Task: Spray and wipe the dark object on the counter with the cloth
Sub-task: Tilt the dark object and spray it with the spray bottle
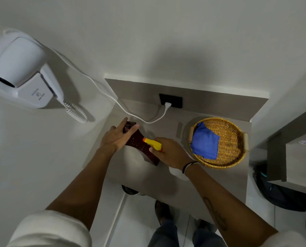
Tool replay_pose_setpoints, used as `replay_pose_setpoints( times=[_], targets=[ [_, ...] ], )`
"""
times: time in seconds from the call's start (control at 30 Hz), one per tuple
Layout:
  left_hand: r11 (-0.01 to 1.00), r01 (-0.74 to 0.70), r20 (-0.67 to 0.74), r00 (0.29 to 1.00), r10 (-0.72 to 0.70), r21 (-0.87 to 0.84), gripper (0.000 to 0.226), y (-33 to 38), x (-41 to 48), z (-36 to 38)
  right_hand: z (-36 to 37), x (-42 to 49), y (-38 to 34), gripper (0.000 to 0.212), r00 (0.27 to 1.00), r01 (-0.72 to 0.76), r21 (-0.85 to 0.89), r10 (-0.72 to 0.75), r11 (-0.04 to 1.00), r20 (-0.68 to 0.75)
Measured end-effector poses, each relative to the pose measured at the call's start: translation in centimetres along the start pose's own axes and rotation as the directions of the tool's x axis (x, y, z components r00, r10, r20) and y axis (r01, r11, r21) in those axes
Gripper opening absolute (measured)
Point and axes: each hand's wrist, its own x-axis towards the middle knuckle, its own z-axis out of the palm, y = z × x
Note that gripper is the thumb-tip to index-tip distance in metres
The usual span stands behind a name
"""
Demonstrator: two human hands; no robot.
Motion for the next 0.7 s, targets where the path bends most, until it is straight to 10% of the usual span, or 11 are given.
replay_pose_setpoints(
  times=[0.5,0.7],
  targets=[
    [0.979,0.2,-0.079,0.977,-0.196,0.039,0.133,2.5,-0.8,0.1,-1.5,-1.8,1.9,0.02,0.998,-0.029,0.026,0.03,0.999,-0.048],
    [0.958,0.127,-0.124,0.987,-0.097,0.258,0.095,3.3,-0.4,1.4,-1.6,-2.4,1.9,0.027,0.994,-0.068,0.064,0.073,0.996,-0.077]
  ],
)
